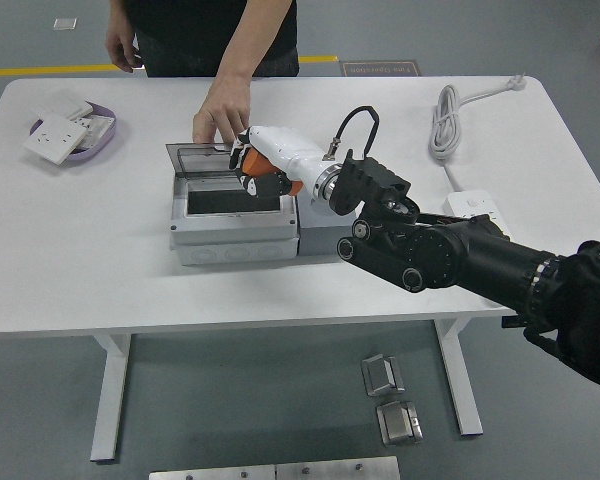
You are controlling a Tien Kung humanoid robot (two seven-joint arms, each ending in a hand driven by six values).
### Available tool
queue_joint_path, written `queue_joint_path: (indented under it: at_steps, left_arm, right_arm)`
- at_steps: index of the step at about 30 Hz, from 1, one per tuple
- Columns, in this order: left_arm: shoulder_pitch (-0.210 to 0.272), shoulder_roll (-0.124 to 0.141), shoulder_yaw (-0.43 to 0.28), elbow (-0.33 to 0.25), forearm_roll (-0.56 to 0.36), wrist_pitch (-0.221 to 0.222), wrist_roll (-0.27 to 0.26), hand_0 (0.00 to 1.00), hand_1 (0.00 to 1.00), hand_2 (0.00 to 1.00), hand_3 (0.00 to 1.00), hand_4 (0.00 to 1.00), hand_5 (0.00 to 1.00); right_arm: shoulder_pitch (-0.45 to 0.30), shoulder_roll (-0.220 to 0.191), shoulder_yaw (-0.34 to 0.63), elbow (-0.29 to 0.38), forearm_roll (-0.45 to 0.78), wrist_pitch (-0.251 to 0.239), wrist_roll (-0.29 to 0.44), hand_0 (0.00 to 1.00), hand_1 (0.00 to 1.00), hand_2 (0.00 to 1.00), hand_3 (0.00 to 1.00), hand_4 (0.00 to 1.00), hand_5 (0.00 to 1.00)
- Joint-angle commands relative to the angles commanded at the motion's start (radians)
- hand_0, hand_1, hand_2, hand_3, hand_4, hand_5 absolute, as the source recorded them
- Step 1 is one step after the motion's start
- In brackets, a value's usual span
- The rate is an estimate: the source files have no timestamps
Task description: Pick up the cylinder from the cube,place it in the box,flap close box
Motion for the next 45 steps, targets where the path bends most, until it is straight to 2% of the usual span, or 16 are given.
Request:
queue_joint_path:
  at_steps: [12, 24, 36, 42, 43, 45]
  left_arm:
    - [0.0, 0.001, -0.002, 0.0, 0.004, -0.002, 0.002, 0.587, 0.601, 0.528, 0.562, 0.467, 0.073]
    - [-0.007, 0.001, -0.002, 0.0, 0.007, -0.003, 0.001, 0.587, 0.601, 0.528, 0.561, 0.468, 0.073]
    - [-0.01, 0.001, 0.002, 0.0, 0.004, -0.003, 0.001, 0.587, 0.601, 0.529, 0.561, 0.471, 0.069]
    - [-0.012, 0.001, 0.004, 0.0, 0.005, -0.004, 0.001, 0.587, 0.602, 0.529, 0.562, 0.47, 0.068]
    - [-0.013, 0.001, 0.003, 0.0, 0.006, -0.004, 0.002, 0.587, 0.602, 0.529, 0.562, 0.47, 0.069]
    - [-0.013, 0.001, 0.001, 0.0, 0.009, -0.005, 0.002, 0.587, 0.602, 0.529, 0.562, 0.47, 0.069]
  right_arm:
    - [-0.001, 0.0, -0.021, -0.004, 0.005, 0.005, -0.002, 0.3, 0.519, 0.524, 0.537, 0.113, 0.002]
    - [-0.015, 0.0, -0.094, -0.024, 0.035, 0.004, 0.002, 0.299, 0.519, 0.524, 0.538, 0.119, 0.002]
    - [-0.01, 0.0, -0.102, -0.018, 0.051, -0.001, 0.012, 0.313, 0.522, 0.524, 0.538, 0.125, 0.002]
    - [-0.008, 0.0, -0.1, -0.02, 0.061, 0.008, 0.021, 0.337, 0.525, 0.526, 0.541, 0.135, 0.002]
    - [-0.008, 0.0, -0.1, -0.021, 0.064, 0.008, 0.023, 0.393, 0.534, 0.531, 0.556, 0.127, 0.002]
    - [-0.006, 0.0, -0.099, -0.02, 0.069, 0.01, 0.026, 0.393, 0.534, 0.531, 0.556, 0.127, 0.002]
